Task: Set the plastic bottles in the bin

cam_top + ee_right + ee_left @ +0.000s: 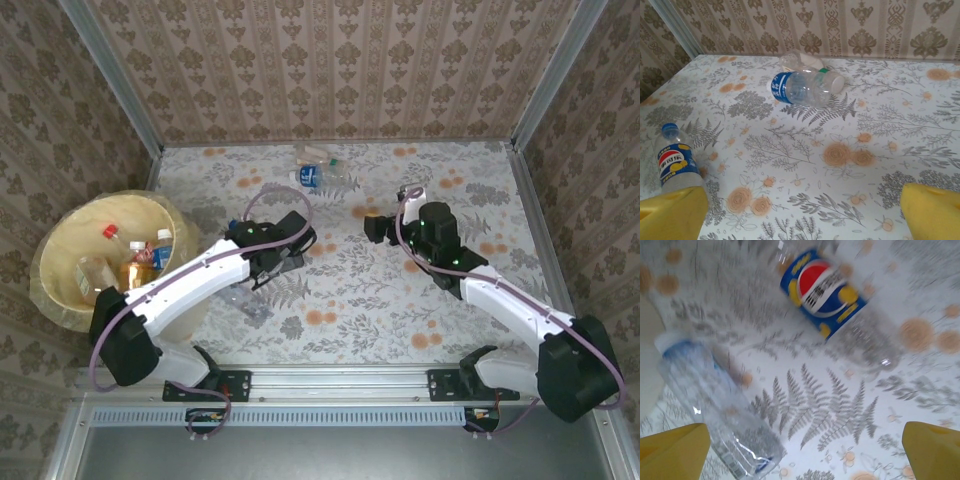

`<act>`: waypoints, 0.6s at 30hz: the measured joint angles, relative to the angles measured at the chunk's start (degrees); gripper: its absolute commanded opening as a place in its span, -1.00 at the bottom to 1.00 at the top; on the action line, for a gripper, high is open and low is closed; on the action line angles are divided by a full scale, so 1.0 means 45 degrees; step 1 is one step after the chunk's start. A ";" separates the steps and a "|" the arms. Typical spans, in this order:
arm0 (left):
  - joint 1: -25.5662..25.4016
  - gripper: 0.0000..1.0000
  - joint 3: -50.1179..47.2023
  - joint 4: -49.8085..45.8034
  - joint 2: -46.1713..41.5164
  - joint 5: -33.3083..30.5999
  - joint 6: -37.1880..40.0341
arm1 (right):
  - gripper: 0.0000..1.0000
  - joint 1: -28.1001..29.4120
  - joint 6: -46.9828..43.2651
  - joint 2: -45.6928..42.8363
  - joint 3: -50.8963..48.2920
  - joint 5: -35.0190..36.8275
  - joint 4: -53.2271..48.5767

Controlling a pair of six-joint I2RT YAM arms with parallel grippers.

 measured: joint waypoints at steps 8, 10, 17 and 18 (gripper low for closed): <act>0.1511 1.00 -0.2283 0.0442 0.0005 0.1831 -0.1705 | 1.00 0.0000 -0.0301 -0.1069 -0.0695 0.0389 -0.0063; 0.1642 1.00 -0.2701 0.0816 -0.0068 0.2074 -0.2040 | 1.00 0.0000 -0.0389 -0.1292 -0.0806 0.0486 -0.0107; 0.2856 0.88 -0.4945 0.2720 -0.0248 0.2837 -0.2735 | 1.00 0.0000 -0.0811 -0.1753 -0.0879 0.0714 -0.0486; 0.2861 0.85 -0.5115 0.2973 -0.0243 0.2890 -0.2769 | 1.00 0.0000 -0.0903 -0.1802 -0.0879 0.0724 -0.0529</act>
